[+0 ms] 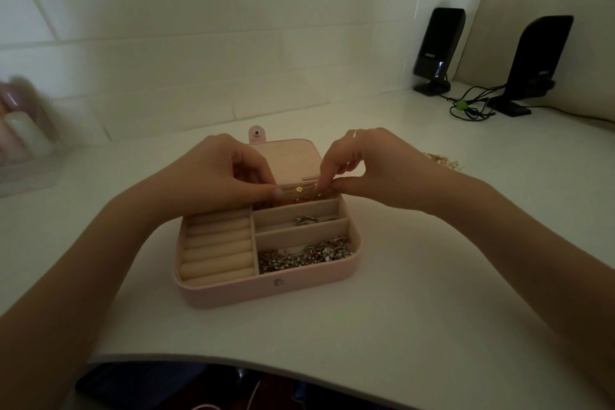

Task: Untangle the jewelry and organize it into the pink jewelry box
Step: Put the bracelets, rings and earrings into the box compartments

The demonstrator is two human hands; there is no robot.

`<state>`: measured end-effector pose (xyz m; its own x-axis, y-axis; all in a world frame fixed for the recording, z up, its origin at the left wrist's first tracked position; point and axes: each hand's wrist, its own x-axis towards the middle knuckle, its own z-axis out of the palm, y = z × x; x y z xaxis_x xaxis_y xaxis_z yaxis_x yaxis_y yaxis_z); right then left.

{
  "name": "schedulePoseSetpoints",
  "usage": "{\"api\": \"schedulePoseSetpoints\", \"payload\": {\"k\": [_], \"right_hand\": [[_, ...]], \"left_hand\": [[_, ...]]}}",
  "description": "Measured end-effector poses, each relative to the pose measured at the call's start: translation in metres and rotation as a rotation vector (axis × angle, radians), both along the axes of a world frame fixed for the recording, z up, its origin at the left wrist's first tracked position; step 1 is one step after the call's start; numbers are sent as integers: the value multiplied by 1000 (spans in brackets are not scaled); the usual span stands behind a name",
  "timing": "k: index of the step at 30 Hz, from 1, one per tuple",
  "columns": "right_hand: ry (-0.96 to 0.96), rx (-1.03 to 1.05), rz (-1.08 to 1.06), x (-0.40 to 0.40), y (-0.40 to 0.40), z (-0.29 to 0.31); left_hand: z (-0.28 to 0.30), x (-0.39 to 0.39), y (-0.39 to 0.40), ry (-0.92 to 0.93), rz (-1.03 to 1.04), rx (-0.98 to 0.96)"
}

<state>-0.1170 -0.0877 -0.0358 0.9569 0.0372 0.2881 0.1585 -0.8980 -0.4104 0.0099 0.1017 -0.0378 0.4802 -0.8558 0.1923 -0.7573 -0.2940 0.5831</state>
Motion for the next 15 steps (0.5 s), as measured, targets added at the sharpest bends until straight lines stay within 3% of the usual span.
{"api": "schedulePoseSetpoints", "payload": {"k": [9,13,15], "right_hand": [[79,49,-17,0,-10,3],[-73,39,-333,-2,-47,8],[-49,30,-516,-6,-73,3]], "left_hand": [[-5,8,0,-67,-18,-36],[-9,6,-3,-122,-10,-78],[-13,2,-5,-142,-7,-102]]}}
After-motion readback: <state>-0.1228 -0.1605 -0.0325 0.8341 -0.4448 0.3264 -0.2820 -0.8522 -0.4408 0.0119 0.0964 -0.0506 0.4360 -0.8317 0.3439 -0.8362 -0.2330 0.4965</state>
